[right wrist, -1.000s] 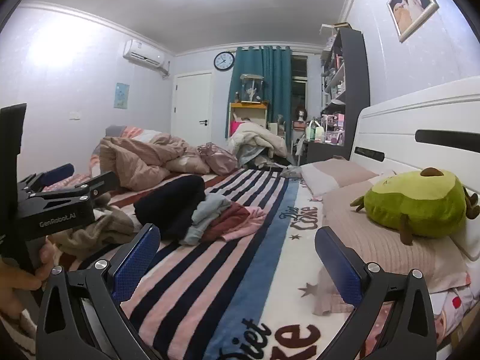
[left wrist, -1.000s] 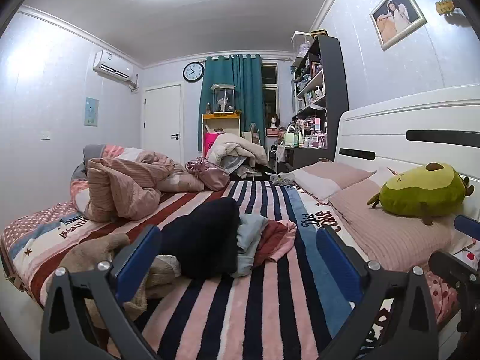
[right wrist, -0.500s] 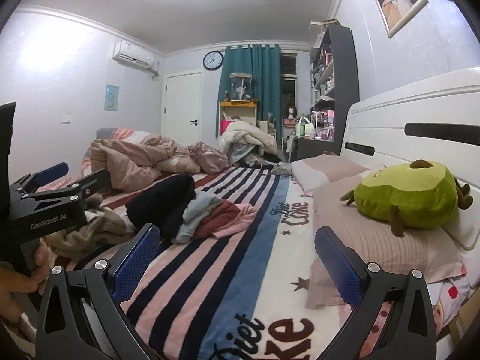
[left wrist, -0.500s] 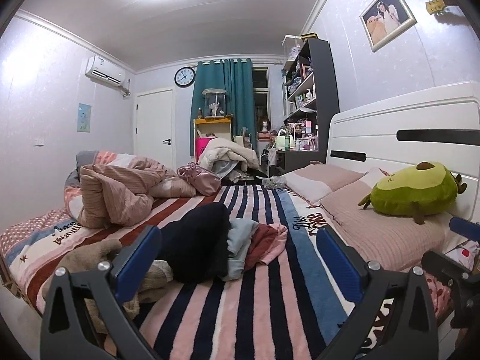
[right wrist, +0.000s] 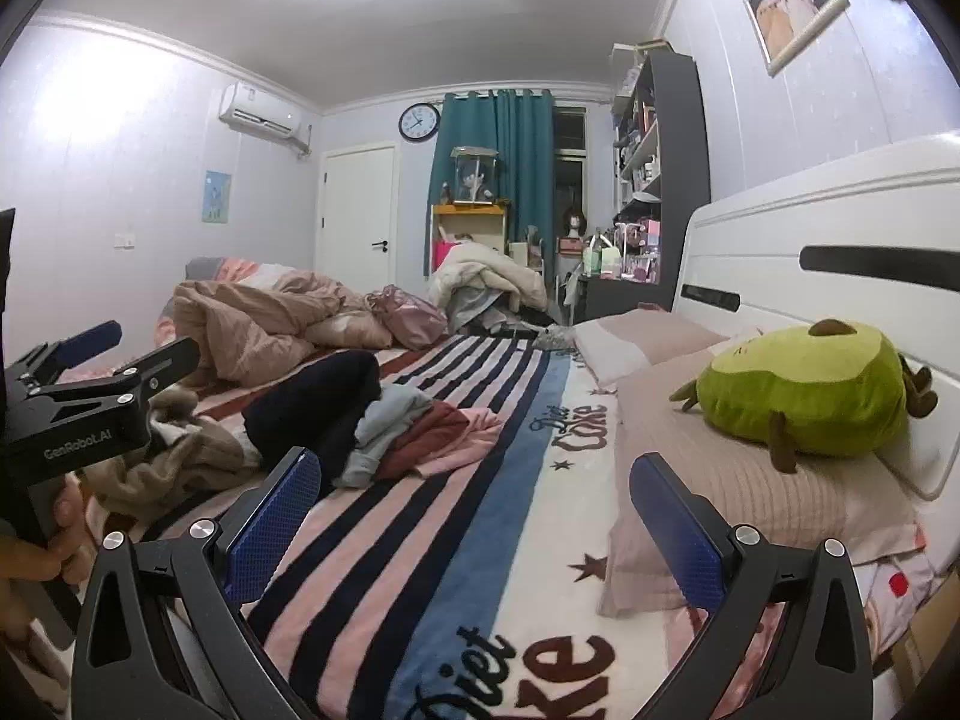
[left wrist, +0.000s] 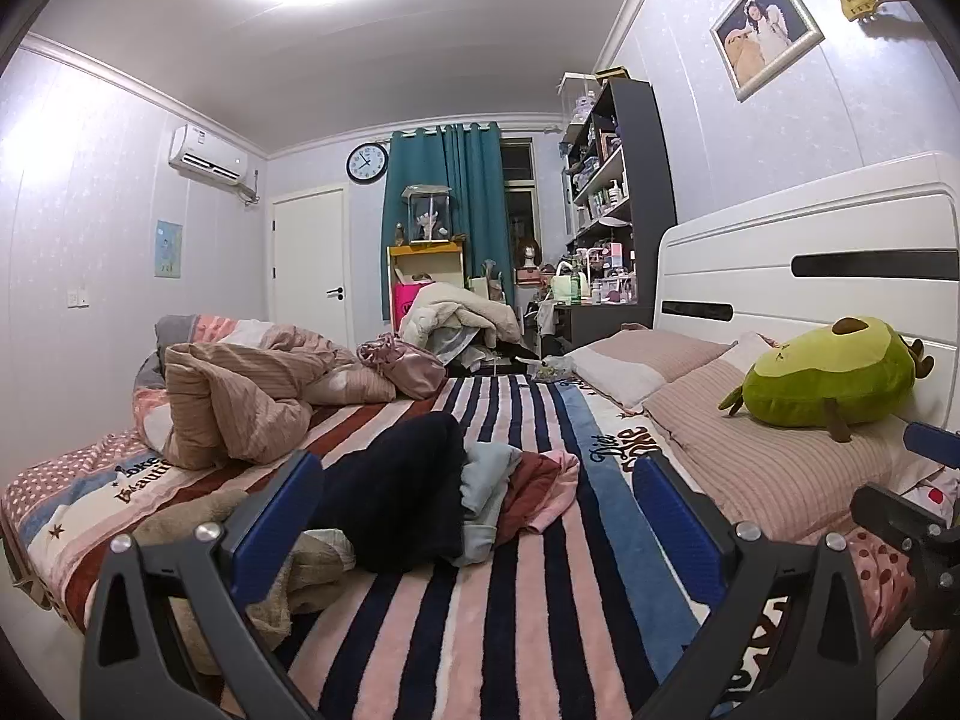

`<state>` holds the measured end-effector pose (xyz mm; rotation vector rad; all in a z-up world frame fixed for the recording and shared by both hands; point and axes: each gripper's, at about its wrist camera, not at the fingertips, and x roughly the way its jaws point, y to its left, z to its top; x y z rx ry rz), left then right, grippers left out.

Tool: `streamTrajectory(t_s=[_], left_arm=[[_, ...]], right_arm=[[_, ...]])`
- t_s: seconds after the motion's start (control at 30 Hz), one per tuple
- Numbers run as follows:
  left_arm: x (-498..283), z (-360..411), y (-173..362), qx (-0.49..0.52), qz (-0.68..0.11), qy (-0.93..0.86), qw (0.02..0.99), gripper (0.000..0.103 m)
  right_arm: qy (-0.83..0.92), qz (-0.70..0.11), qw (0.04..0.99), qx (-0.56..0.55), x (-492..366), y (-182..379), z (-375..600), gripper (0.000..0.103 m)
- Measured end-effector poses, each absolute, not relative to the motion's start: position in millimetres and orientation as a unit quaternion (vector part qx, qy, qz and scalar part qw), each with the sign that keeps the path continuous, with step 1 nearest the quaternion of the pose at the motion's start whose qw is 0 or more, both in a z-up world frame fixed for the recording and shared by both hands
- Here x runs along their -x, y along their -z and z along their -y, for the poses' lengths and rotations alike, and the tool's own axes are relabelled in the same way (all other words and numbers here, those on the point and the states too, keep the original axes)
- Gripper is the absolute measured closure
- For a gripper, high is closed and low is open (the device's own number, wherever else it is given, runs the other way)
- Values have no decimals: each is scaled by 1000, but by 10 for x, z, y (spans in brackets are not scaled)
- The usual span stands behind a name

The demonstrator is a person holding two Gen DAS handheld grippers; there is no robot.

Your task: Fold small clothes

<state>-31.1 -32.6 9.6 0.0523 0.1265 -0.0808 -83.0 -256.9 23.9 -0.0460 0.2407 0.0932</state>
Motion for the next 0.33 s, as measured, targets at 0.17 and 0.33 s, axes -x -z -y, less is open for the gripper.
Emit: streamTrajectory(t_s=[0.17, 0.33], left_arm=[[330, 317, -99, -25, -64, 41, 997, 1], [357, 308, -104, -23, -65, 53, 996, 1]], right_arm=[[-45, -120, 992, 20, 830, -242, 2588, 0], [-45, -121, 991, 20, 826, -241, 2591, 0]])
